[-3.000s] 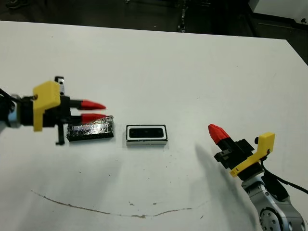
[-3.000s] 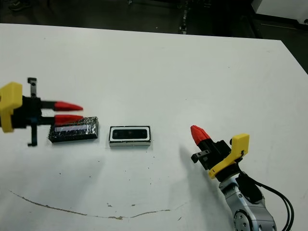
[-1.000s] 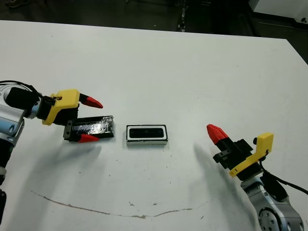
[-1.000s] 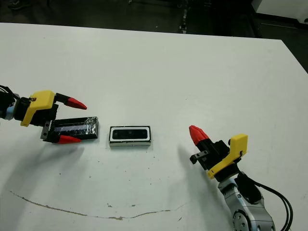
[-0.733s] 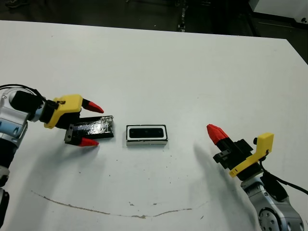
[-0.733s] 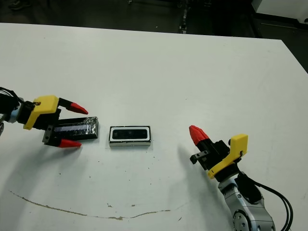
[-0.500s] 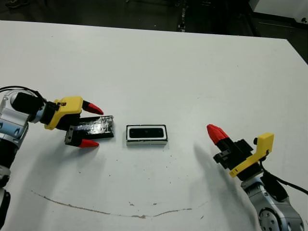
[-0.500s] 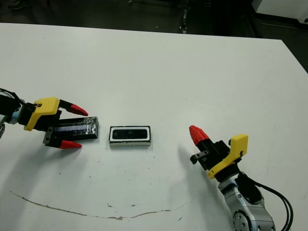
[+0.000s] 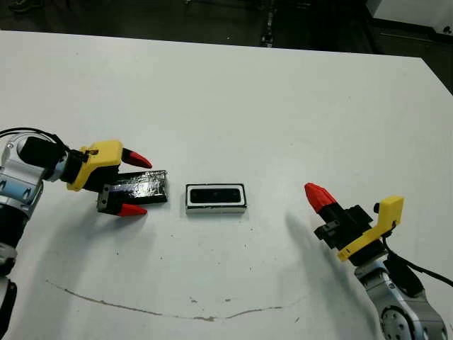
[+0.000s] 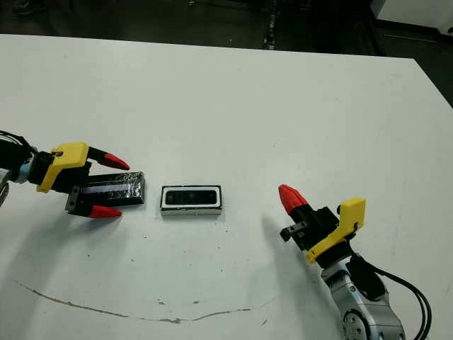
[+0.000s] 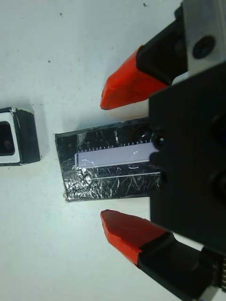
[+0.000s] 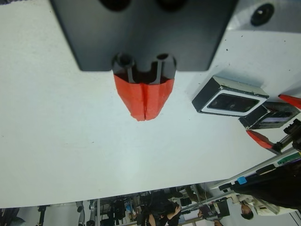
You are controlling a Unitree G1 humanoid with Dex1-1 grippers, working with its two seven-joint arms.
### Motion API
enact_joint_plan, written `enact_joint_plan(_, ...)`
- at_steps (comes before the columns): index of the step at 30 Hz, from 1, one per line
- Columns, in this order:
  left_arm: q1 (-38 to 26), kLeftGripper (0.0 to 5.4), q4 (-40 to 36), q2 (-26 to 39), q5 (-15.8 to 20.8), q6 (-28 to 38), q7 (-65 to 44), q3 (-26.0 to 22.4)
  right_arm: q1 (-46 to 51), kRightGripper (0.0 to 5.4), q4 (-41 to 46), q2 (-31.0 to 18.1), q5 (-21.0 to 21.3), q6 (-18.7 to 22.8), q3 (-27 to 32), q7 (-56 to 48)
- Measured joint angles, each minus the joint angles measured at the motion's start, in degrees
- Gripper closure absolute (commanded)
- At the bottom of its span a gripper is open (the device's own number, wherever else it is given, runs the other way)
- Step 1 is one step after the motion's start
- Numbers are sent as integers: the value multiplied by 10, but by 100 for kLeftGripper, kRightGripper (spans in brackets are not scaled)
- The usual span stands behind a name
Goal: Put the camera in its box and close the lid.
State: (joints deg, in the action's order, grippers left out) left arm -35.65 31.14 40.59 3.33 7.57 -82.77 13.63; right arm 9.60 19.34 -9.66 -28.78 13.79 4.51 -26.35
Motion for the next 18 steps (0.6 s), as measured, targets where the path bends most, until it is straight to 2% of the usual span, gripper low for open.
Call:
enact_joint_plan(13, -12, 1, 29, -4, 7, -18, -12, 7, 1, 540, 1, -1, -12, 7, 1, 0)
enact_joint_plan(18, -29, 1, 45, -6, 7, -56, -31, 20, 1, 540, 1, -1, -12, 7, 1, 0)
